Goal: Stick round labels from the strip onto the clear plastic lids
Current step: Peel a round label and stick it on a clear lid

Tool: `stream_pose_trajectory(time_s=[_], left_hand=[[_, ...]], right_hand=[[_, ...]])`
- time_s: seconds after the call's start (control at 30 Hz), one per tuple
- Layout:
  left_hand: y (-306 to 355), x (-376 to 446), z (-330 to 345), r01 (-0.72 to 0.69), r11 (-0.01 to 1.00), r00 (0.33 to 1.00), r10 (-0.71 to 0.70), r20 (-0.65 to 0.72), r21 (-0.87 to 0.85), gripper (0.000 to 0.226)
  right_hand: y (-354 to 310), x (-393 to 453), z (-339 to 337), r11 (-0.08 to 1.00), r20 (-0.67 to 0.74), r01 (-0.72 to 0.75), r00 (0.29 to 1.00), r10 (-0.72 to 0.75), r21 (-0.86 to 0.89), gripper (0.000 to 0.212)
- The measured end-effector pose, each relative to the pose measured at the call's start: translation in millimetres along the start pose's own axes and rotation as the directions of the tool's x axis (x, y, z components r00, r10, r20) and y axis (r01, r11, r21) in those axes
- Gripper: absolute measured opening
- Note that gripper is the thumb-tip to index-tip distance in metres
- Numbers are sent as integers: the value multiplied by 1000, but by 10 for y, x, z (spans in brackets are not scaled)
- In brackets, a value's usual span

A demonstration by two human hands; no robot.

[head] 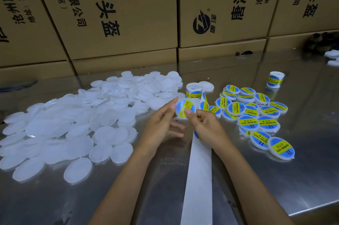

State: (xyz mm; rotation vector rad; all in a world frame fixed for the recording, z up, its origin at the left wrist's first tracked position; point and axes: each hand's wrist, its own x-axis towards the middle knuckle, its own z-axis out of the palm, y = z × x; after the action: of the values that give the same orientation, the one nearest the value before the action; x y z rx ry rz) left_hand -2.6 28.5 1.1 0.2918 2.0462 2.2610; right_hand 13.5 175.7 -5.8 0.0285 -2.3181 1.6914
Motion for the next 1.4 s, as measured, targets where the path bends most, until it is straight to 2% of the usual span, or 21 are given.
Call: stream_pose_trajectory(time_s=[0.1,0.17,0.27,0.33,0.5,0.67,0.77,0.83,0.93,1.0,1.1,1.17,1.27,1.4], left_hand=[[-38,-1,27,41,998,999,-42,21,40,43],[-49,8,20,13,993,1000,-12,-16,116,39],[-73,28,-7,1,986,998,9,-60,168,30],[-93,44,-25,-1,983,997,16,-79,186,29],[-170,88,-68,-17,967,995,41,-88,255,34],[-236,112,-69,-15,954,992,51,-113,301,36],[-258,105,-31,-51,942,986,101,-135,331,34],[-254,101,14,-81,932,977,144,-157,354,30],[-187,202,114,-139,858,963,233,-134,495,24],[-85,359,220,-199,765,944,317,-89,613,20],[161,744,432,-291,665,909,417,-19,688,20],[295,1057,588,-282,591,917,398,32,756,24],[343,1496,815,-237,433,955,269,126,870,30],[245,1881,1078,-254,214,965,115,234,943,35]], right_hand=[[36,71,-90,988,-213,-136,965,150,78,50],[69,115,-181,938,-295,-229,906,303,259,45],[96,135,-291,778,-268,-268,834,483,568,36],[104,142,-338,692,-240,-259,809,536,674,34],[97,149,-426,541,-183,-223,782,596,811,22],[121,158,-463,485,-117,-245,790,602,839,14],[123,195,-433,546,-148,-265,787,599,795,14],[129,235,-377,688,-235,-278,800,553,670,18],[154,291,-253,905,-406,-227,835,371,360,18],[152,317,-190,956,-482,-193,830,279,222,14],[165,356,-118,980,-510,-169,837,201,109,13],[172,387,-91,978,-496,-204,844,202,50,13],[186,447,-81,973,-486,-231,852,194,-17,12],[207,540,-79,978,-498,-208,850,173,-15,14]])
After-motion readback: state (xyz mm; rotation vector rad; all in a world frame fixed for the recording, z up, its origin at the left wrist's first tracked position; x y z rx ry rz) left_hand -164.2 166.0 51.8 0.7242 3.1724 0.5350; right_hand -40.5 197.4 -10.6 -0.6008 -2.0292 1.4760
